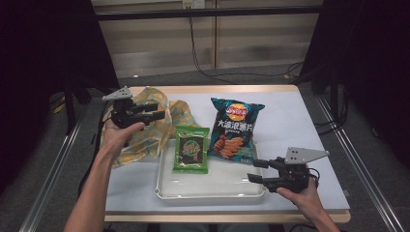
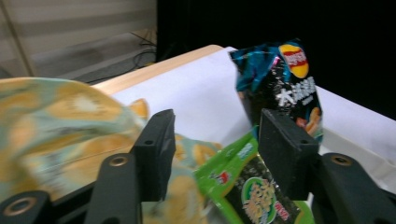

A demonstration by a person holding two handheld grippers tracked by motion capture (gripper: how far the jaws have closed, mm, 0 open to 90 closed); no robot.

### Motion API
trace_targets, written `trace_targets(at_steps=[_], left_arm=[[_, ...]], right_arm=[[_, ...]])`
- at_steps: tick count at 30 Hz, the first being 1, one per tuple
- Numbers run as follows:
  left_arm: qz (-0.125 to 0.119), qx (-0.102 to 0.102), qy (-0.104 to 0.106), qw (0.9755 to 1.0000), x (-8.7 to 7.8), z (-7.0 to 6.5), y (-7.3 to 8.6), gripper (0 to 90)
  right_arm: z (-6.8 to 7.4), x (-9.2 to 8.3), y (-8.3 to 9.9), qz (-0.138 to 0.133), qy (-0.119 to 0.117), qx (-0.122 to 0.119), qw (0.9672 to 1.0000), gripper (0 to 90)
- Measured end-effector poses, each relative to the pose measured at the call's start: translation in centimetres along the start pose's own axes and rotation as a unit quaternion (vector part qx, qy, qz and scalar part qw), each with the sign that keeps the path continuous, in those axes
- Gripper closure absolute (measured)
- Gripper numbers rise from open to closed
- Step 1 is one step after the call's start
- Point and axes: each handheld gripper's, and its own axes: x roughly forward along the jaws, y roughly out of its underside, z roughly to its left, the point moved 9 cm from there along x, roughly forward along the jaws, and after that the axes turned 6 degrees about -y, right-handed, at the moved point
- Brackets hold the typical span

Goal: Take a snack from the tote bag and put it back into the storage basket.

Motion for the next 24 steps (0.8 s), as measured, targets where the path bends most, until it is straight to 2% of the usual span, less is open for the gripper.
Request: trace_targets(at_steps=[2, 3, 5, 9, 10, 11, 13, 15, 16, 17, 18, 19, 20, 22, 23, 24], left_arm=[[-0.004, -0.007, -0.012, 0.9999, -0.8, 1.0, -0.1, 58.7], [-0.004, -0.007, -0.012, 0.9999, -0.8, 1.0, -0.1, 61.6], [-0.005, -0.016, -0.022, 0.9996, -1.7, 2.5, 0.3, 70.0], [0.01, -0.019, -0.038, 0.9991, -1.8, 4.1, 1.1, 73.6], [0.01, -0.019, -0.038, 0.9991, -1.8, 4.1, 1.1, 73.1], [0.017, -0.022, -0.049, 0.9984, -1.6, 4.8, 1.4, 70.2], [0.015, -0.029, -0.06, 0.9977, -1.4, 5.5, 1.6, 63.2], [0.026, -0.031, -0.073, 0.9965, -1.0, 6.2, 2.2, 52.4], [0.026, -0.031, -0.073, 0.9965, -1.0, 6.2, 2.2, 49.0], [0.045, -0.024, -0.073, 0.996, -0.6, 6.5, 2.9, 45.3], [0.059, -0.017, -0.084, 0.9946, -0.4, 6.8, 3.4, 43.2], [0.064, -0.023, -0.079, 0.9945, -0.1, 6.7, 3.7, 37.4], [0.065, -0.025, -0.068, 0.9953, 0.0, 6.6, 3.9, 36.1], [0.07, -0.019, -0.068, 0.995, 0.2, 6.4, 4.3, 34.8], [0.093, -0.006, -0.066, 0.9934, 0.6, 6.1, 5.3, 34.9], [0.116, 0.007, -0.078, 0.9902, 0.7, 6.2, 6.1, 35.1]], right_arm=[[0.0, 0.0, 0.0, 0.0, 0.0, -0.002, 1.0, 45.2], [0.0, 0.0, 0.0, 0.0, 0.0, -0.002, 1.0, 45.2], [0.0, -0.1, 0.0, 0.0, 0.001, -0.002, 1.0, 45.2], [-0.1, 0.0, 0.1, 0.003, 0.0, 0.0, 1.0, 45.2], [-0.1, 0.1, 0.1, 0.003, -0.002, -0.001, 1.0, 45.2], [0.0, 0.2, 0.2, 0.004, -0.003, 0.0, 1.0, 45.2], [0.0, 0.2, 0.2, 0.005, -0.004, -0.001, 1.0, 45.2], [0.0, 0.3, 0.2, 0.005, -0.004, 0.0, 1.0, 45.1], [0.0, 0.3, 0.2, 0.005, -0.004, 0.0, 1.0, 45.1], [0.0, 0.3, 0.3, 0.006, -0.004, -0.001, 1.0, 45.0], [0.0, 0.3, 0.3, 0.007, -0.004, -0.001, 1.0, 45.0], [0.0, 0.2, 0.3, 0.006, -0.004, 0.0, 1.0, 45.0], [0.0, 0.2, 0.3, 0.006, -0.005, 0.0, 1.0, 45.0], [0.0, 0.2, 0.4, 0.006, -0.004, 0.0, 1.0, 44.9], [0.0, 0.2, 0.4, 0.006, -0.004, 0.0, 1.0, 44.9], [0.0, 0.2, 0.3, 0.006, -0.004, 0.0, 1.0, 44.9]])
